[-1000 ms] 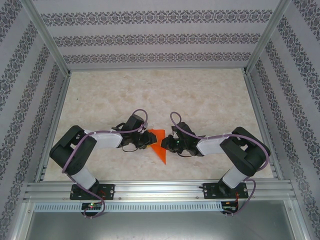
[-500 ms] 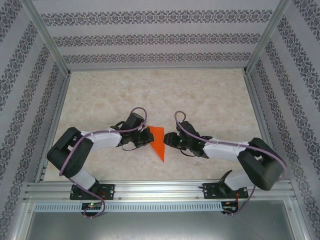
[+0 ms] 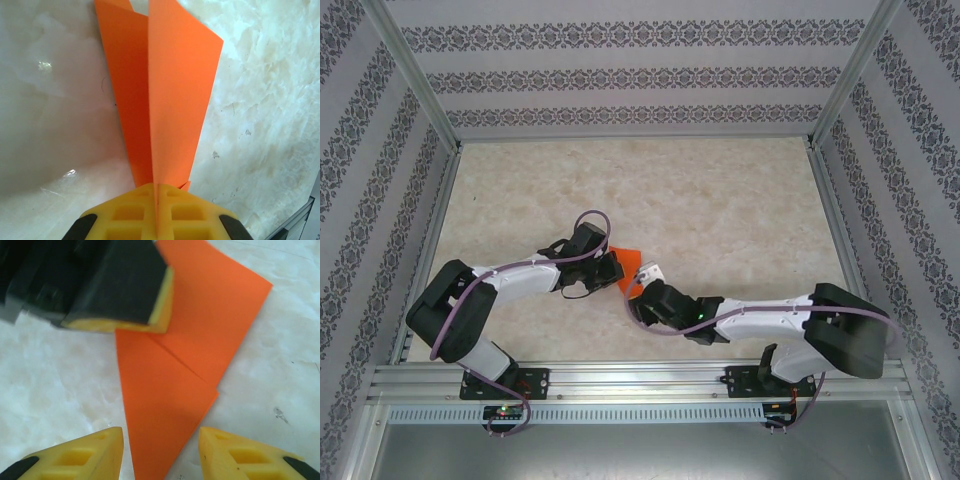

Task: Fold a paper plane with a square sheet of paper (pick it up from the middle)
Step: Fold the wing for the fifth time at the center of the table.

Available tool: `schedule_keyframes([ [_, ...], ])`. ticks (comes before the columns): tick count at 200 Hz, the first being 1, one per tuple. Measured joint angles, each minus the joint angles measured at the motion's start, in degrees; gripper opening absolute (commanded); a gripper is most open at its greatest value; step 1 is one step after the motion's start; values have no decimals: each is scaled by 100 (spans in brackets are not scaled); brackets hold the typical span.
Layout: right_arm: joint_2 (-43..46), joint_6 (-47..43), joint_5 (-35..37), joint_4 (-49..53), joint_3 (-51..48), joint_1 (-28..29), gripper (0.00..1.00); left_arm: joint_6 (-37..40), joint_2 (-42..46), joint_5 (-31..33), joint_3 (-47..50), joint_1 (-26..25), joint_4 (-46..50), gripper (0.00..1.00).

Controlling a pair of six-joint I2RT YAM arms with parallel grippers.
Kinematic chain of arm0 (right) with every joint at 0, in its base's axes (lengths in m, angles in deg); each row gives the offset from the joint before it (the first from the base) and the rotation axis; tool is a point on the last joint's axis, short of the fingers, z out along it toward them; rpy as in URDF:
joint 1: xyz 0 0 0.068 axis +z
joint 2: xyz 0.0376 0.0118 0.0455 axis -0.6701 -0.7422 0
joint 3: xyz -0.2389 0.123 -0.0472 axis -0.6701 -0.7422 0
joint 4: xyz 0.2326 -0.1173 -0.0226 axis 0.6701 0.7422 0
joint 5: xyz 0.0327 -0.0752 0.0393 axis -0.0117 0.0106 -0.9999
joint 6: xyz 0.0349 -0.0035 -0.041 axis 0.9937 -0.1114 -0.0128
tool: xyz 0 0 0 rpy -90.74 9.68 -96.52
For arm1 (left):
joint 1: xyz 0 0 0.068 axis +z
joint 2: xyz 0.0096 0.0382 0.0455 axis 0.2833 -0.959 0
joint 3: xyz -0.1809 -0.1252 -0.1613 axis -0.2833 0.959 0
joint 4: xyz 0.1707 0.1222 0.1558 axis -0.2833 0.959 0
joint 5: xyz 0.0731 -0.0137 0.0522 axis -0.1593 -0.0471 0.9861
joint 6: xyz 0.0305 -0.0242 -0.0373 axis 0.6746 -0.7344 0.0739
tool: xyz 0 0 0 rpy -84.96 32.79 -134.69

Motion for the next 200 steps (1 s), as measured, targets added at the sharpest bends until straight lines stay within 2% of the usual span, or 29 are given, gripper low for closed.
schedule_keyframes([
  [51, -1178, -951, 1080, -33, 728, 640, 43, -4, 0, 0, -31, 0, 68, 2],
  [100, -1558, -1132, 1781, -24, 927, 754, 41, -4, 0, 0, -120, 0, 157, 2],
  [200, -1751, -1165, 2070, -24, 929, 754, 32, 0, 0, 0, -173, 0, 341, 2],
])
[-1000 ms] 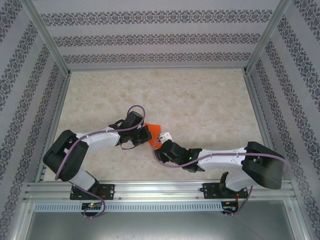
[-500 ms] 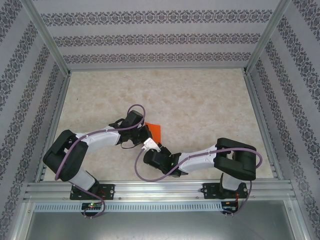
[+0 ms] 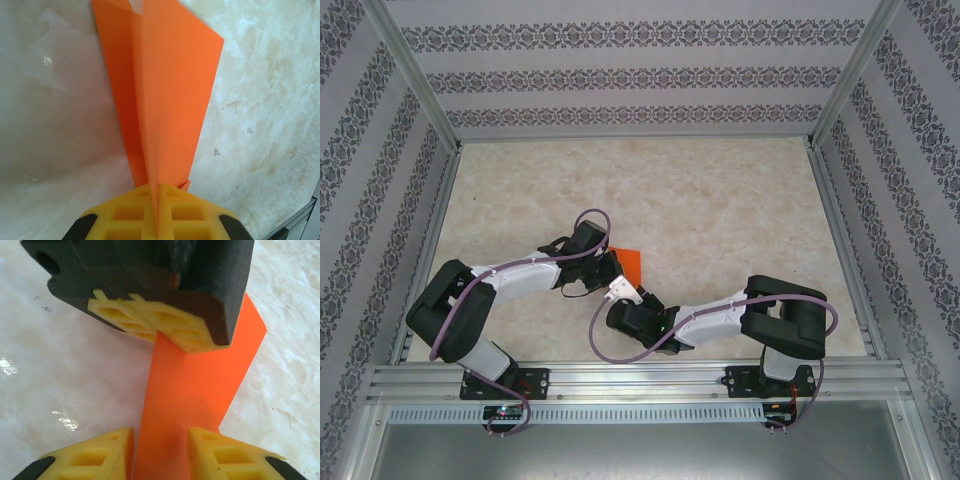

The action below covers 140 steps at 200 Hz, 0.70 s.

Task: Fold a paper plane with a square sheet of paper (pick it up from the middle)
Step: Fold the wing for the fifth time at the center of the table.

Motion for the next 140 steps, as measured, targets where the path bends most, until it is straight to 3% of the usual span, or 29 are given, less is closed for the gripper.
schedule_keyframes([
  [80, -17, -98, 122, -125, -107, -2, 32, 0, -4, -4, -17, 0, 24, 2],
  [140, -17, -208, 122, -332, -173, -2, 22, 2, -4, -4, -20, 2, 28, 3],
])
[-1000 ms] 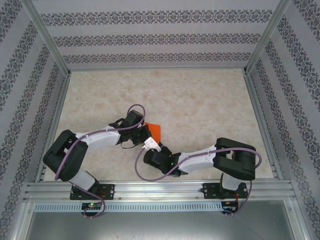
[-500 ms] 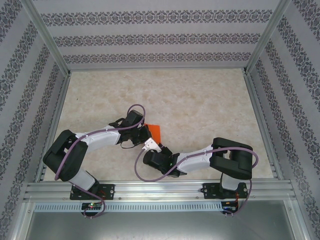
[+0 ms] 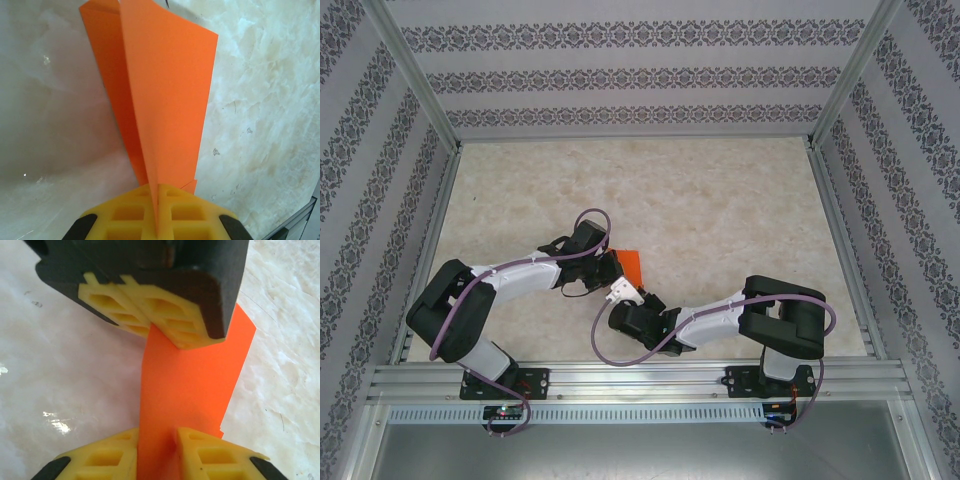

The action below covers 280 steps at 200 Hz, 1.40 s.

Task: Fold a paper plane with a square sheet of paper (pick it up from the middle)
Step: Fold the wing for the fifth time at the center of the table.

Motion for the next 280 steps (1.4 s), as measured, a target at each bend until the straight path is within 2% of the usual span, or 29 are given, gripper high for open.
schedule_keyframes([
  [88, -2, -17, 0, -22, 0, -4, 8, 2, -26, 0, -33, -2, 66, 3],
  [122, -24, -15, -2, -31, 2, -4, 4, 4, -26, 9, -37, 0, 122, 9],
  [144, -61, -15, -4, -63, 4, -7, 0, 4, -26, 28, -42, 0, 192, 17],
  [182, -114, 22, -114, -94, 7, -83, 0, 85, -13, 142, -103, 13, 411, 36],
  [207, -149, 103, -260, -221, 7, -166, 0, 149, 214, 297, -105, 94, 605, 53],
  [234, -149, 251, -535, -437, 4, -284, 0, 175, 745, 595, -103, 247, 824, 62],
  [280, -149, 597, -1255, -892, -142, -634, 0, 177, 1471, 1032, -2, 385, 999, 65],
])
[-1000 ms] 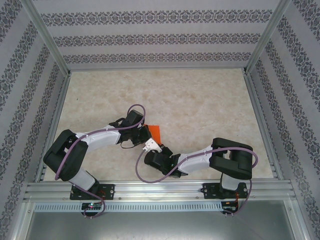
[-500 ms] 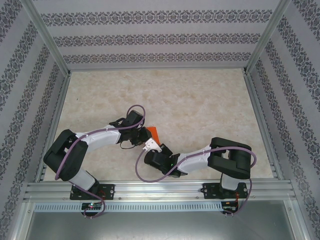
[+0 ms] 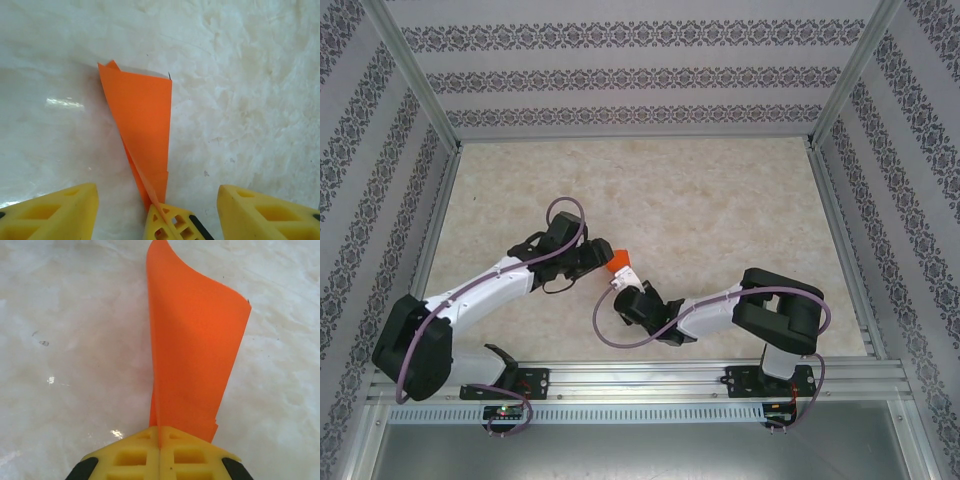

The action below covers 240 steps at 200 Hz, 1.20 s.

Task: Fold a paper plane with a square sheet of paper (pick it up from the middle)
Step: Fold the wing for the fifth time at the center of the table.

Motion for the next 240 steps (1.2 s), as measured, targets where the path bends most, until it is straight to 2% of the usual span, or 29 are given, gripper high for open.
schedule_keyframes([
  [83, -2, 1086, -1421, -857, -337, -702, 0, 0, 70, 103, 146, 2, 48, 65],
  [171, -479, 2804, -2697, -3047, -1038, -1458, 0, 0, -138, -184, 243, 2, -42, 65],
  [240, -584, 3849, -3746, -3185, -1019, -1989, 2, 72, -507, -748, 243, 2, -658, 63],
])
